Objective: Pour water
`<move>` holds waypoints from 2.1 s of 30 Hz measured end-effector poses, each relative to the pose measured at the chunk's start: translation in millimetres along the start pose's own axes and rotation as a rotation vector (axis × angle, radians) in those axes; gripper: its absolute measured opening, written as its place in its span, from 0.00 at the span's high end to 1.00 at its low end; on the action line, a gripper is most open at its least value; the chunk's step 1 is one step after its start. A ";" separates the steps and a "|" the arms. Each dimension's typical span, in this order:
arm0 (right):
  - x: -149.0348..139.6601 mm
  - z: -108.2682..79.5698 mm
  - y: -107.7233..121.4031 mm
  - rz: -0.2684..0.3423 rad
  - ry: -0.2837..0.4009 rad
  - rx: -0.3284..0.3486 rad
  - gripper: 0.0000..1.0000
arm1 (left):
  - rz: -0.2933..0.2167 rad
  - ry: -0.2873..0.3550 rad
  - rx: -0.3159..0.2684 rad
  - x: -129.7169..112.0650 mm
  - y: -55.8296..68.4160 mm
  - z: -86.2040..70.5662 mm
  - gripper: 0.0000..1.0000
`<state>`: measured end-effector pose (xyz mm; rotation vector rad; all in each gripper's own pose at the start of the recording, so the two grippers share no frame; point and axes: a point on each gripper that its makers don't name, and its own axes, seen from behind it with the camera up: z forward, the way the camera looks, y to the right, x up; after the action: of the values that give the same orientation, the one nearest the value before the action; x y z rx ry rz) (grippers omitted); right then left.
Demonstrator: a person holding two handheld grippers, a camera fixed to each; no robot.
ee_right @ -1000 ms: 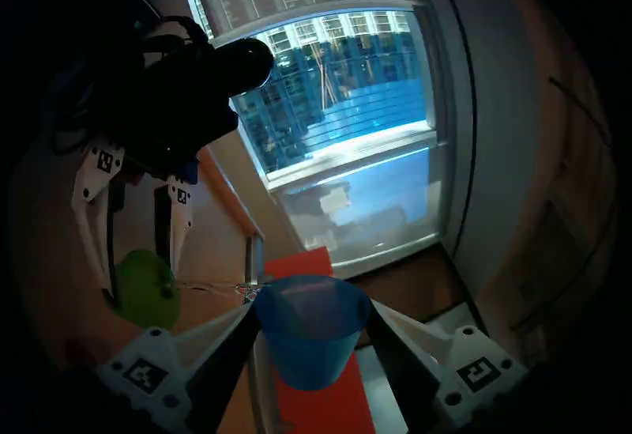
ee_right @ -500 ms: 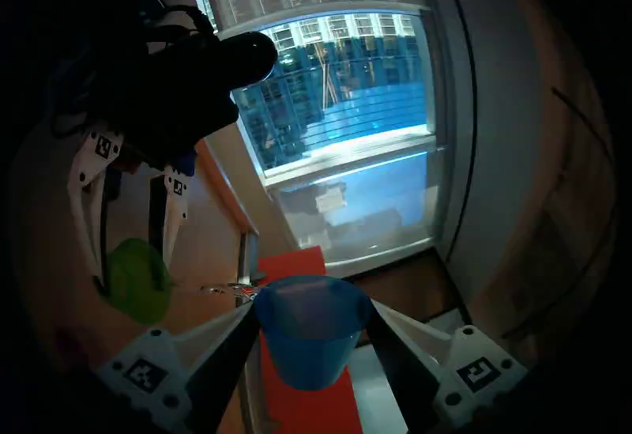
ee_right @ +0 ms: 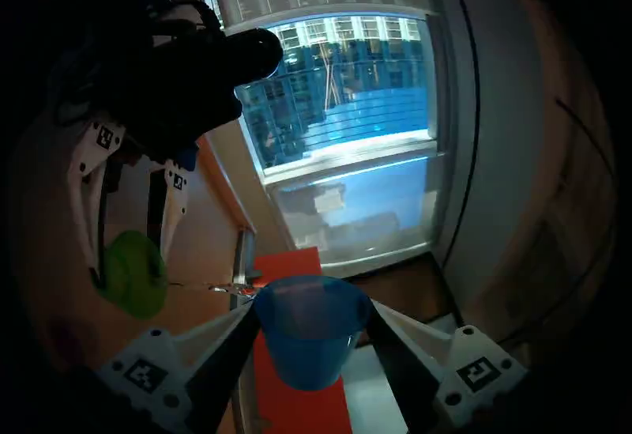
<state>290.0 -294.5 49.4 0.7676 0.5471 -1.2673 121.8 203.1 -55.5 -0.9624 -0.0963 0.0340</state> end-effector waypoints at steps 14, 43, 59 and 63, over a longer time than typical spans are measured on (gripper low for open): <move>-0.2 0.9 2.3 -0.042 -0.003 -0.007 0.09 | 0.005 0.003 -0.003 3.2 0.6 -0.9 0.14; 18.8 4.9 5.6 -0.138 0.004 -0.028 0.09 | -0.001 0.009 0.003 3.1 -0.9 -0.1 0.14; 25.0 4.0 11.3 -0.225 0.005 -0.043 0.09 | 0.002 0.009 0.000 4.4 1.4 -1.2 0.14; 26.2 3.3 12.7 -0.244 0.004 -0.046 0.09 | 0.004 0.008 -0.002 4.6 2.0 -1.2 0.14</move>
<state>308.2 -312.2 34.8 0.6802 0.6865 -1.4722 126.5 203.6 -57.5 -0.9644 -0.0866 0.0338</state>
